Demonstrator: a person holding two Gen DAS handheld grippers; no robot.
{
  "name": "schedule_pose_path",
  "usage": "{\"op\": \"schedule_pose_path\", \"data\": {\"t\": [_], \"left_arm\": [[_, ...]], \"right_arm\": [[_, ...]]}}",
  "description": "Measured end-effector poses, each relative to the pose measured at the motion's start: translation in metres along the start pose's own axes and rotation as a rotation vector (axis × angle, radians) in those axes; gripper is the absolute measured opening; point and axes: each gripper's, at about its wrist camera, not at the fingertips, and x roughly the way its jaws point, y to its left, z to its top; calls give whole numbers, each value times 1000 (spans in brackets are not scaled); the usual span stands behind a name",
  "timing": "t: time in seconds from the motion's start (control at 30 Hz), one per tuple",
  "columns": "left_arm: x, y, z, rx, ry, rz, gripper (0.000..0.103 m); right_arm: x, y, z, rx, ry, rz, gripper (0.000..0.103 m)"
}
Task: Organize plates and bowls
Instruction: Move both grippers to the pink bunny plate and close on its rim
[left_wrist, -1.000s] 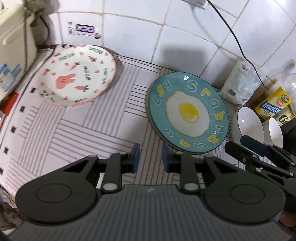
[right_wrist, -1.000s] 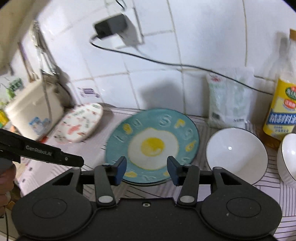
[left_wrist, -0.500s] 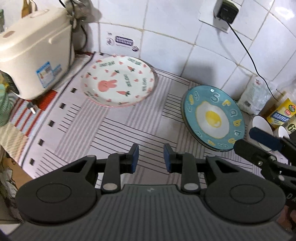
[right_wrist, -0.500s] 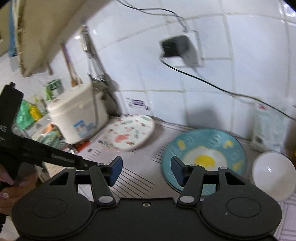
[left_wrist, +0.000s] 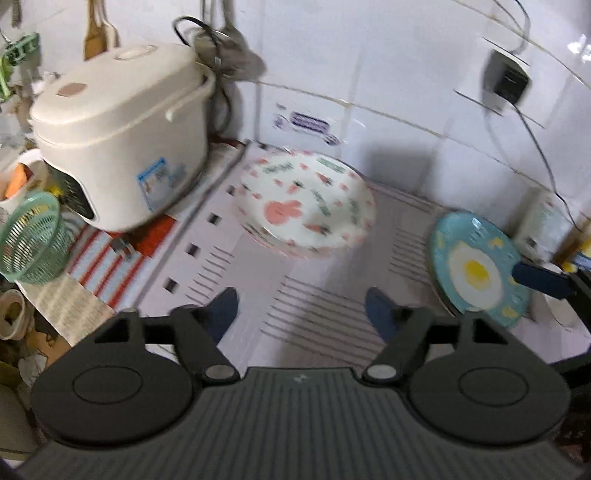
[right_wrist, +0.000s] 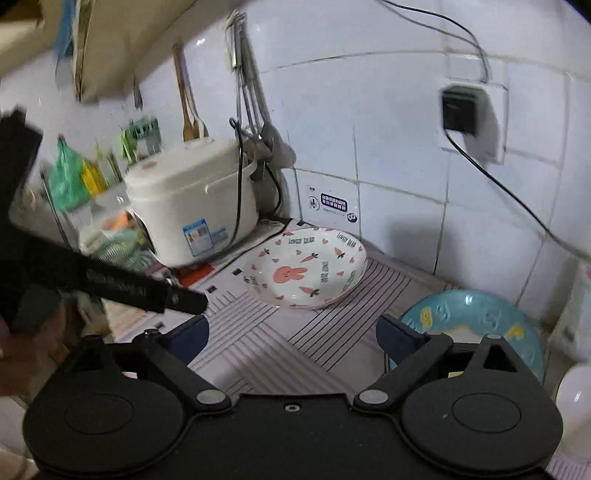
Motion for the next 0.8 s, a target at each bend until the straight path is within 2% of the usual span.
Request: {"op": "schedule_pose_path", "data": {"t": [0.13,0.23,0.3,0.4,0.5,0.6,0.63,0.7,0.8], "left_arm": [[16,21,7,-13,-16,-6,89],[29,35,12,-41,-36,0,93],[40,45,15,-64,-63,-3,93],[59,58,21,-113,-102,10,93],[85,68,34,-104,-53,7,93],[109,72,42,-68,-57,33,93],[118,74,45,-59,-51,27,93],[136,76,50,-49,-14,-15,91],[158,78,56,-64,42,-47,88]], "right_arm": [[19,3,8,19,-20,4,99],[36,3,11,13,-68,-9,103],[50,1,12,13,-108,-19,103],[73,-10,12,82,-127,-19,103],[105,-24,11,146,-84,-40,103],[138,-39,9,244,-22,-74,103],[150,-46,7,312,16,-66,103],[164,-52,2,386,36,-65,102],[180,-46,-1,380,27,-85,99]]}}
